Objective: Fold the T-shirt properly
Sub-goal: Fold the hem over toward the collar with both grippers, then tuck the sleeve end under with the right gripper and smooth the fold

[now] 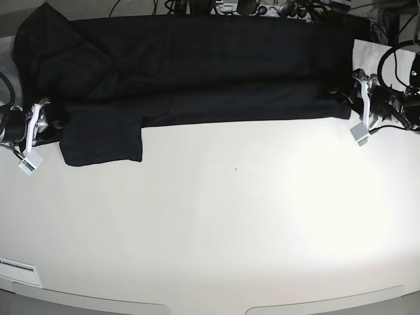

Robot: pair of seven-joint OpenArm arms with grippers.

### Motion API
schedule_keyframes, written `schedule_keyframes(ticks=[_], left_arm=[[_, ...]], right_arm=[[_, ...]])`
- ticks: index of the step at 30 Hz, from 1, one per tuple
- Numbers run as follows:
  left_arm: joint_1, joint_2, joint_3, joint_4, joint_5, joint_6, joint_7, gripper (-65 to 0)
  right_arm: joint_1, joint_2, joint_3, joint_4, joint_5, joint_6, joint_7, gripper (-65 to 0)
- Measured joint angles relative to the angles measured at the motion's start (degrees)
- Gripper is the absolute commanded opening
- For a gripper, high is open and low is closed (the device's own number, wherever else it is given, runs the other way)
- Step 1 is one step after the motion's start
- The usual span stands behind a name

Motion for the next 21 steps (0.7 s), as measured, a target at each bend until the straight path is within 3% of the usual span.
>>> schedule_keyframes(ticks=[5, 9, 12, 17, 21], left_arm=[[1.6, -0.2, -0.3, 0.0, 0.0, 0.0, -1.8, -29.4], [2.8, -0.2, -0.5, 0.0, -0.4, 0.0, -2.1, -29.4], [3.3, -0.3, -0.5, 0.1, -0.6, -0.1, -3.3, -29.4], [3.3, -0.3, -0.5, 0.1, -0.6, -0.2, -3.4, -29.4], [3.3, -0.3, -0.5, 0.2, -0.7, -0.2, -3.5, -29.4]], right_arm=[[3.3, -0.2, 0.0, 0.0, 2.8, 0.0, 3.4, -27.0], [3.6, -4.3, 0.0, -0.1, -14.6, -1.3, 12.0, -27.0], [3.4, -8.8, 0.0, -0.9, -24.2, -8.5, 17.6, -27.0], [3.7, -11.8, 0.0, -5.5, -33.7, -16.6, 20.8, -27.0], [5.1, -14.8, 0.6, -12.3, -33.2, -15.0, 22.6, -27.1]])
